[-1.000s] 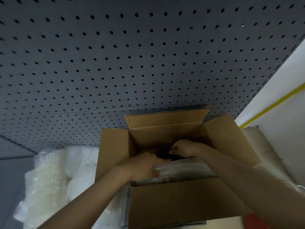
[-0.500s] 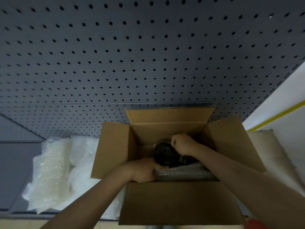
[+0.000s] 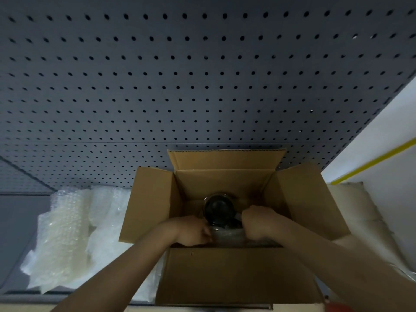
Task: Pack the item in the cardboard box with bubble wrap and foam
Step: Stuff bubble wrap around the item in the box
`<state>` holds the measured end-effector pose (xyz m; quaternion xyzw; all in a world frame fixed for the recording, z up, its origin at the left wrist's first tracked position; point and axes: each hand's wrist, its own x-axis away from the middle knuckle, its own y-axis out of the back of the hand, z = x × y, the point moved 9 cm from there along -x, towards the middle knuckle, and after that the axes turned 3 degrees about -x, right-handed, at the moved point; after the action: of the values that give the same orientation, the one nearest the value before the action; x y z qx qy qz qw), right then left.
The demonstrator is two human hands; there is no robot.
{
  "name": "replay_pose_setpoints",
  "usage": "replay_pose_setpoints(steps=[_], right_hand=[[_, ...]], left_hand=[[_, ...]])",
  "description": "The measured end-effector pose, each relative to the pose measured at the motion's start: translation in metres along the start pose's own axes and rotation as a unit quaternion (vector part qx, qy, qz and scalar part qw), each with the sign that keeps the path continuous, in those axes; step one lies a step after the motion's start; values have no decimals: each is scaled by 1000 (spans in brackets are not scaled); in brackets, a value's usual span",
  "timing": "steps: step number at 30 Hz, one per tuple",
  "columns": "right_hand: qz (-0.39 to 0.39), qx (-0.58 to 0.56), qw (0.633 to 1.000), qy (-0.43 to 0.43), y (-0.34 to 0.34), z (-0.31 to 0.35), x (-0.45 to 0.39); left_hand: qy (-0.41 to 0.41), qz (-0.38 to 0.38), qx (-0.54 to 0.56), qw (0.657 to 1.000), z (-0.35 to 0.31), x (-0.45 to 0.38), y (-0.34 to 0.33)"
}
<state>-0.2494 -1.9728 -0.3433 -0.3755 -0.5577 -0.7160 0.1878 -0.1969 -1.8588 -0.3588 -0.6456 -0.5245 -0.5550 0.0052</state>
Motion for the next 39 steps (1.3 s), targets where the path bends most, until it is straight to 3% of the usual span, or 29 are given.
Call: replay_pose_setpoints(steps=[6, 15, 20, 27, 39], right_hand=[[-1, -49, 999, -14, -3, -5, 2], [-65, -183, 974, 116, 69, 44, 57], [-122, -198, 960, 159, 92, 86, 84], [-144, -178, 962, 146, 102, 155, 91], [-166, -179, 960, 135, 83, 330, 72]], left_hand=[[2, -33, 37, 999, 1, 9, 10], [19, -239, 87, 967, 8, 88, 83], [62, -278, 94, 954, 43, 142, 88], [87, -342, 101, 930, 114, 217, 80], [139, -283, 12, 949, 255, 309, 27]])
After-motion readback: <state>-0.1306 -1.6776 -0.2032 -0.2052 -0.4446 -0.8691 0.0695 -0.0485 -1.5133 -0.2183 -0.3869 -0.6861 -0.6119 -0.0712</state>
